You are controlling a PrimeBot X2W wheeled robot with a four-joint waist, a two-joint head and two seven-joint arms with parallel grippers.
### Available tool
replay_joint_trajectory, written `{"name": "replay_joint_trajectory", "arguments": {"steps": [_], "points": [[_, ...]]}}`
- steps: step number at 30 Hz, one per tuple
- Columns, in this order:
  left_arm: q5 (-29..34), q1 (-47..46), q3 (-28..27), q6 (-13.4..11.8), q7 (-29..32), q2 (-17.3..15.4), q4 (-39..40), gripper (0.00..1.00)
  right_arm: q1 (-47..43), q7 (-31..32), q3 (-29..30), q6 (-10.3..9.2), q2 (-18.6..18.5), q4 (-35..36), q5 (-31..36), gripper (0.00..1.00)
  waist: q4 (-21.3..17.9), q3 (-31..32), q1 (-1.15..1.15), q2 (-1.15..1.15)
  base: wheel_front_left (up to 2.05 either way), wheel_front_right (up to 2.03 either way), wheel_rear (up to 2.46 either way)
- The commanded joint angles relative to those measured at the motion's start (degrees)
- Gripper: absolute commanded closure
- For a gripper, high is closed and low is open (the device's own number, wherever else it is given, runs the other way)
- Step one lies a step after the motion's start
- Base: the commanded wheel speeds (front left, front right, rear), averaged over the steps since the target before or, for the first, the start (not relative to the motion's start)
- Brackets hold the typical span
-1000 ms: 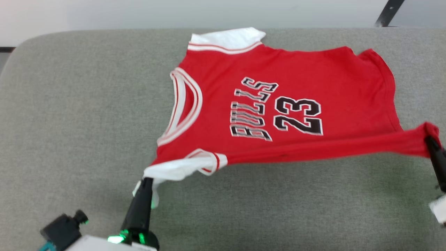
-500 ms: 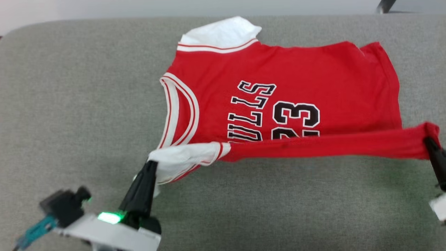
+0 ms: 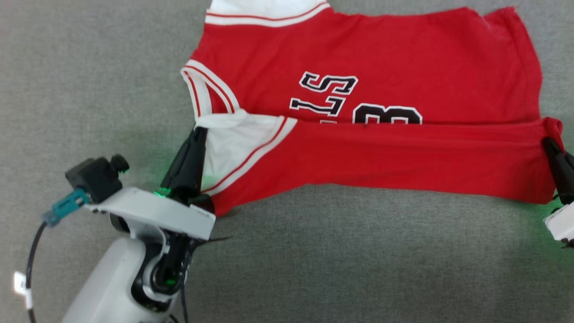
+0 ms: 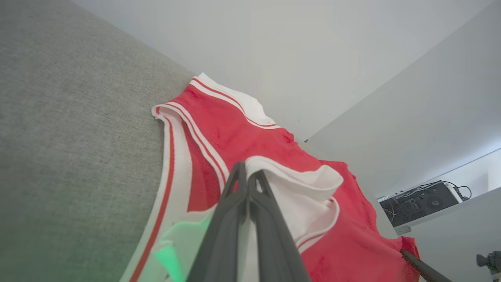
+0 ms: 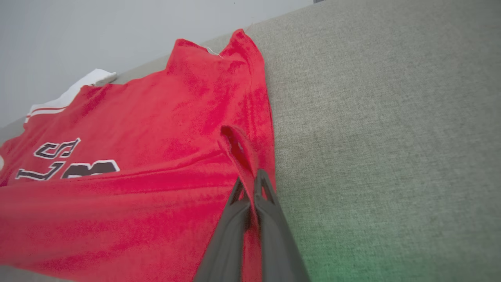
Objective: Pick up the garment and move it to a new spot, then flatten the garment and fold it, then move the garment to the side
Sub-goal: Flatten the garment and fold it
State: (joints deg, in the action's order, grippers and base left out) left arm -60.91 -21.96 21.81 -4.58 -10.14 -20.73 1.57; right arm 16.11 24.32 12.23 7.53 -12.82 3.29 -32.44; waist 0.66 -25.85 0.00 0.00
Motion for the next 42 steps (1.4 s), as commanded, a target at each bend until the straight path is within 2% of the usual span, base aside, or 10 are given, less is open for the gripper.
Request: {"name": "replay_joint_trajectory", "arguments": {"steps": [1,10,20,21,22,23,24,32,36,42], "points": [[1.06,-2.24,0.02,0.44,-0.61,0.21,-2.48,1.0,1.09,-0.68,0.01,-0.09,-0.17,-0.66,0.25,1.0,-0.08,-2.86,0.0,0.0,0.0,0.0,0.0],[1.78,-5.19,0.94,1.83,-1.04,1.26,-12.92,1.0,1.53,-1.15,-1.71,-0.09,1.33,-1.82,2.22,1.0,-0.45,-4.71,0.0,0.0,0.0,0.0,0.0],[2.36,-5.09,2.09,2.98,-1.01,1.11,-16.56,0.97,0.81,-1.25,-1.99,-0.09,2.15,-1.06,3.34,1.0,-0.53,-4.16,0.0,0.0,0.0,0.0,0.0],[2.72,-5.13,2.12,2.97,-1.22,0.91,-16.69,0.64,0.83,-1.56,-2.03,-0.09,2.1,-0.82,3.48,0.71,-0.52,-3.96,0.0,0.0,0.0,0.0,0.0],[3.1,-5.19,2.15,3.06,-1.45,0.69,-16.66,0.45,0.84,-1.89,-2.12,-0.09,2.07,-0.67,3.46,0.53,-0.48,-3.63,0.0,0.0,0.0,0.0,0.0],[3.42,-5.14,2.23,3.12,-1.52,0.37,-16.56,0.11,0.8,-2.15,-2.14,-0.09,2.05,-0.44,3.66,0.0,-0.46,-3.33,0.0,0.0,0.0,0.0,0.0],[3.8,-5.1,2.28,3.08,-1.56,0.02,-16.31,0.0,0.7,-2.34,-2.23,-0.09,1.91,-0.05,4.1,0.0,-0.38,-2.94,0.0,0.0,0.0,0.0,0.0],[5.68,-5.1,2.6,1.8,3.28,-6.4,-9.01,0.0,0.04,-3.77,-2.87,-0.09,1.83,3.9,5.72,0.0,-0.11,-0.07,0.0,0.0,0.0,0.0,0.0],[5.32,-4.27,1.94,0.11,9.67,-12.62,-2.96,0.0,-0.05,-4.07,-3.11,-0.09,2.28,6.22,5.89,0.0,-0.22,0.6,0.0,0.0,0.0,0.0,0.0],[2.03,-3.5,1.57,-3.31,25.55,-23.6,6.22,0.0,-0.08,-4.44,-3.9,-0.09,2.23,8.2,6.56,0.0,-0.98,0.96,0.0,0.0,0.0,0.0,0.0]]}}
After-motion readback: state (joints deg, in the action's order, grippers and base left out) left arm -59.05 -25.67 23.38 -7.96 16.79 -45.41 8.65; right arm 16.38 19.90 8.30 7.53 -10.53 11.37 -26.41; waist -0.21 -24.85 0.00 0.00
